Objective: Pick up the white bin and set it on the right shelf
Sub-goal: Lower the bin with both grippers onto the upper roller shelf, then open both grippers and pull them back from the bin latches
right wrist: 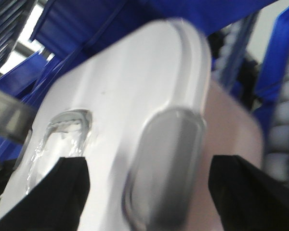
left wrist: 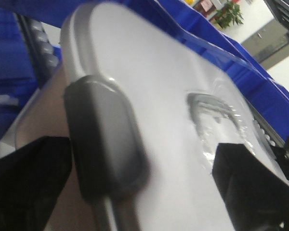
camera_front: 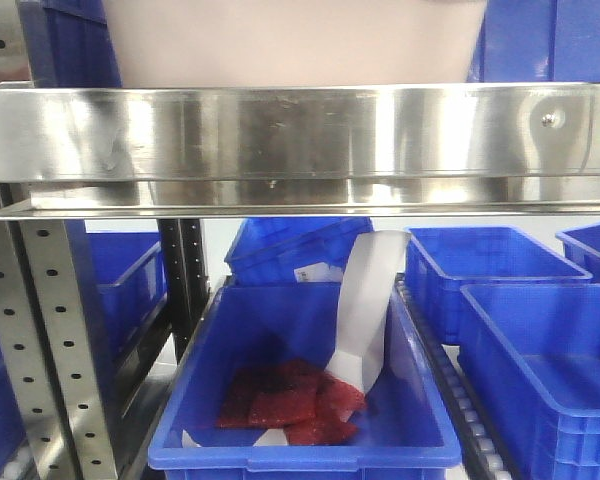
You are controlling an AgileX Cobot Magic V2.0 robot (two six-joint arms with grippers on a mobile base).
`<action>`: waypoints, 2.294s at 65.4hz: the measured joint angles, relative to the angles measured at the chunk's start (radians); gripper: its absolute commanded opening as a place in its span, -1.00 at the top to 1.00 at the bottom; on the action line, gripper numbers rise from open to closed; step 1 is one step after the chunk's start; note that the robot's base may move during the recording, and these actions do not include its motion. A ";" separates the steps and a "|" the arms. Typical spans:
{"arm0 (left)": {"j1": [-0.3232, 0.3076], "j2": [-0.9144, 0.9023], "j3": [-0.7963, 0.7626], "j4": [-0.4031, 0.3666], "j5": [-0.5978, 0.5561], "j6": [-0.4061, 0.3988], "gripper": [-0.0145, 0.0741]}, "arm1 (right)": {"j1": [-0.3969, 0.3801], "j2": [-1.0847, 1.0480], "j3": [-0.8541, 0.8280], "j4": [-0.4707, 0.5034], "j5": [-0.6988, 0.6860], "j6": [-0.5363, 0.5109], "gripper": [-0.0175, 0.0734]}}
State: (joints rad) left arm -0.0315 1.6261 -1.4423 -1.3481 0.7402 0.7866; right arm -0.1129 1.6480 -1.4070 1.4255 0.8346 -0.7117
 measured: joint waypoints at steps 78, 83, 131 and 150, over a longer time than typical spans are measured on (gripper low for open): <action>0.071 -0.141 -0.001 0.315 -0.251 -0.183 0.94 | -0.040 -0.117 0.000 -0.152 -0.225 0.050 0.52; 0.071 -0.176 -0.001 0.401 -0.320 -0.240 0.94 | -0.031 -0.151 0.000 -0.217 -0.292 0.052 0.52; 0.071 -0.621 0.452 0.669 -0.610 -0.384 0.94 | 0.076 -0.572 0.394 -0.517 -0.692 0.054 0.53; 0.071 -0.883 0.736 0.723 -0.645 -0.378 0.94 | 0.076 -0.871 0.704 -0.517 -0.785 0.043 0.53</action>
State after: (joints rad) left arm 0.0395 0.7428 -0.7064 -0.6253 0.0954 0.4083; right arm -0.0372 0.7769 -0.7027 0.9080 0.0495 -0.6684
